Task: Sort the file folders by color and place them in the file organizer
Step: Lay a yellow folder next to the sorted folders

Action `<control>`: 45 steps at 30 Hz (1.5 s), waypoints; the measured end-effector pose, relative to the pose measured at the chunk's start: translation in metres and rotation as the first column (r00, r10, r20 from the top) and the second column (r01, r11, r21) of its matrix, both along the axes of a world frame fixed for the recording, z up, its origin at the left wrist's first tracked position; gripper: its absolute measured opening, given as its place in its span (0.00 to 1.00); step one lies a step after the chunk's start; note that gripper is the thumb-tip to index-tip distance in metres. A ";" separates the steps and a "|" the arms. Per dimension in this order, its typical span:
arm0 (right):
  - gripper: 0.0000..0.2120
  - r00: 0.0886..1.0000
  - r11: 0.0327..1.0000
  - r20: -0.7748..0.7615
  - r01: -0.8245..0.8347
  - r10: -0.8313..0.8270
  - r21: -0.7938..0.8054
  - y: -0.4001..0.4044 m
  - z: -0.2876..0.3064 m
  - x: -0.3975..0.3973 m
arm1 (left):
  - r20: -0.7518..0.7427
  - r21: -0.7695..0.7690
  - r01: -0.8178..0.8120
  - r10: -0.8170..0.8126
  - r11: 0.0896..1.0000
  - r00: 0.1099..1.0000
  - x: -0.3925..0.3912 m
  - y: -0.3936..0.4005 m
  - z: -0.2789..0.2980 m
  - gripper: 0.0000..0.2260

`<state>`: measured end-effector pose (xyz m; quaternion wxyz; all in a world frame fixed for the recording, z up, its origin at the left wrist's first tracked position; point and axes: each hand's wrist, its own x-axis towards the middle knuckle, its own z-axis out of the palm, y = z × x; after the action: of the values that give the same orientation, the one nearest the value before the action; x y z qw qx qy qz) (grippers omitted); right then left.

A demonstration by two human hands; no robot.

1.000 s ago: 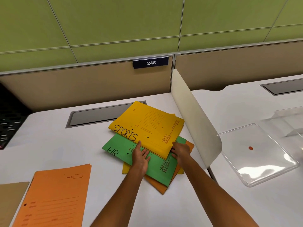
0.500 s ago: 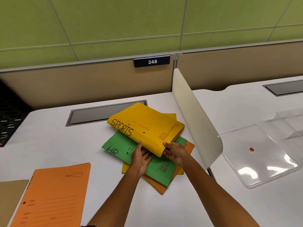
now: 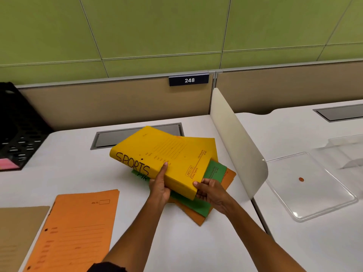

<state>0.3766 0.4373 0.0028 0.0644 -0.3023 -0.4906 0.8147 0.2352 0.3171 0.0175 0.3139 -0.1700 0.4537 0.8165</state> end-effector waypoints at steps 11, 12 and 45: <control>0.16 0.999 0.989 0.018 -0.049 0.047 0.141 -0.086 0.013 0.026 | -0.074 -0.017 -0.011 0.010 1.000 0.997 0.012 -0.079 0.007 0.24; 0.17 0.998 0.986 0.023 -0.056 0.053 0.157 -0.095 0.015 0.028 | -0.073 -0.010 -0.019 0.018 1.000 0.997 0.014 -0.087 0.009 0.23; 0.30 0.858 0.844 0.215 0.505 -0.468 -0.181 -0.118 -0.021 0.098 | -0.220 -0.216 0.391 -0.435 0.895 0.873 0.024 -0.291 -0.027 0.41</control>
<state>0.4747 0.3189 -0.0182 0.1937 -0.4876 -0.3032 0.7954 0.2595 0.0256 -0.0099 0.4036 0.0153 0.5828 0.7051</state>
